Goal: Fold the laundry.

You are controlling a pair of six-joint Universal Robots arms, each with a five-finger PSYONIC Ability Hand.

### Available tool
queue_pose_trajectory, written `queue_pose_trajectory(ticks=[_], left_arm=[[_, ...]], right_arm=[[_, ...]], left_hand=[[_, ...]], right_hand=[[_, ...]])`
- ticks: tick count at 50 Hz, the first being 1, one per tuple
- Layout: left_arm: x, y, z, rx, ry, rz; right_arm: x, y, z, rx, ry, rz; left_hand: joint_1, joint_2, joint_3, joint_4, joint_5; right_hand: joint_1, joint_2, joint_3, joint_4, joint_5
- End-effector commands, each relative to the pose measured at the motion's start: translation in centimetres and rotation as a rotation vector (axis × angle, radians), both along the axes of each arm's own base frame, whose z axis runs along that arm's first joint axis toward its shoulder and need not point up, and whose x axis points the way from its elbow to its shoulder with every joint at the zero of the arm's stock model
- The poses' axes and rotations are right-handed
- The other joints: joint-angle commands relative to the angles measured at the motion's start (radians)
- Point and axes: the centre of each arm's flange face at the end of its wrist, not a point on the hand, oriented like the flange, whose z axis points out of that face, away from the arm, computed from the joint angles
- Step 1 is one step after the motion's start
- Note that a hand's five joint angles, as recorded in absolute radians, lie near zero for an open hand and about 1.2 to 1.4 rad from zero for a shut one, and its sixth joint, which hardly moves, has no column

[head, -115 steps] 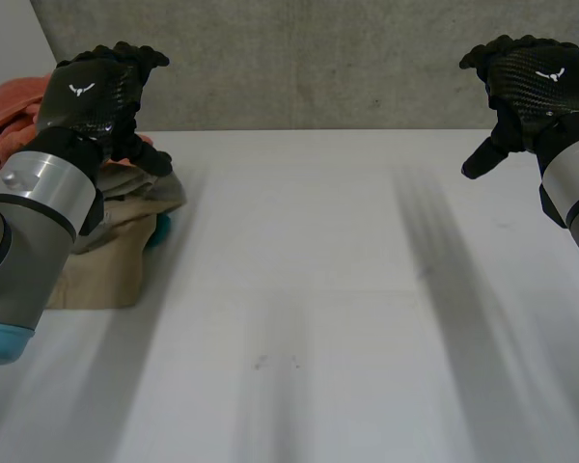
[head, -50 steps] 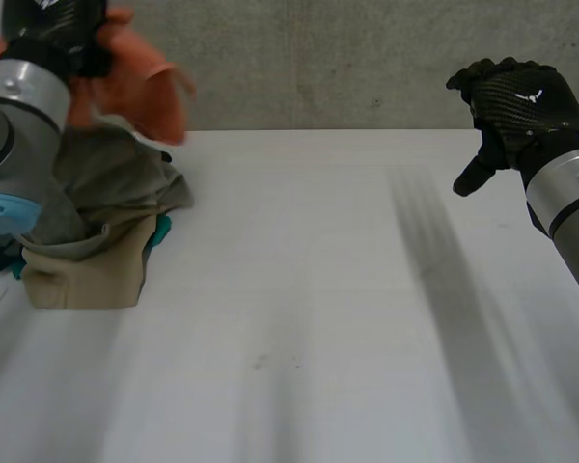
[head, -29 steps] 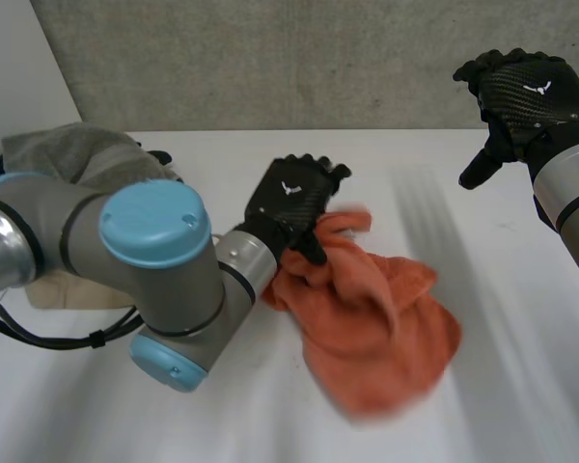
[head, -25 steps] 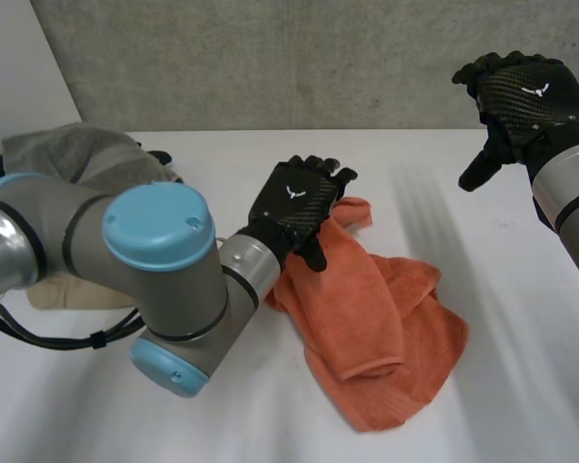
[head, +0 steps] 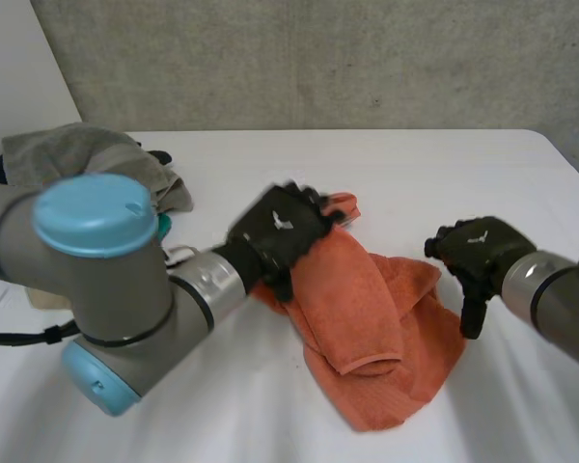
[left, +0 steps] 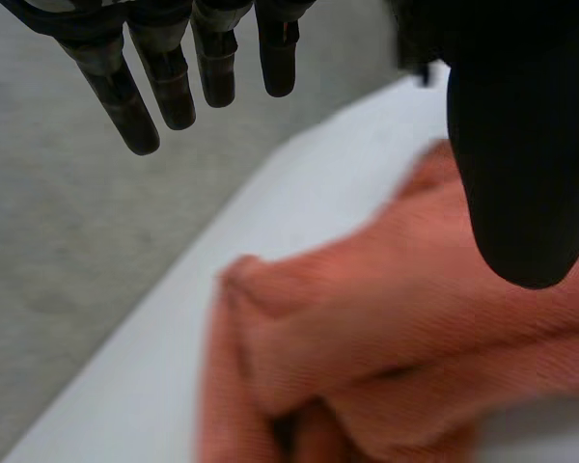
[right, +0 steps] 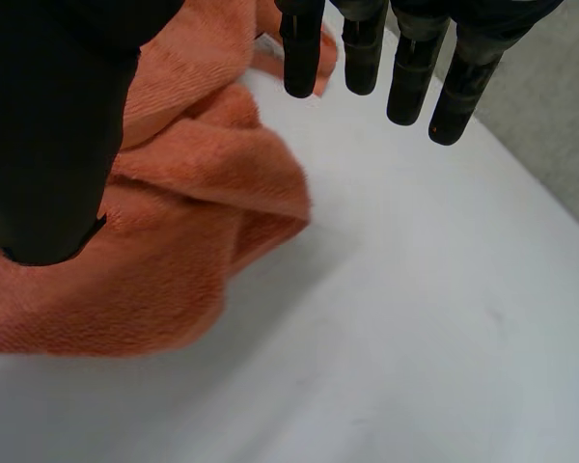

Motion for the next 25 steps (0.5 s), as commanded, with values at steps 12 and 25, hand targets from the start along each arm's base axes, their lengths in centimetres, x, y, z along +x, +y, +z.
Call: queue_pose_trajectory(ticks=[12,25], left_arm=[[-3.4,4.2,-6.3,-0.008,-0.174,-0.248],[-3.8,2.4,-5.0,-0.069,-0.167,-0.114]], right_arm=[[0.4,2.2,-6.6,0.017,-0.099,0.005],[0.8,1.4,-8.3,0.014,-0.088,0.008]], left_hand=[[0.495,0.482,0.479,0.487,0.489],[1.179,1.167,1.164,1.171,1.173]], right_hand=[[-0.035,-0.043,-0.036,-0.056,-0.061],[1.096,1.087,1.095,1.075,1.07]])
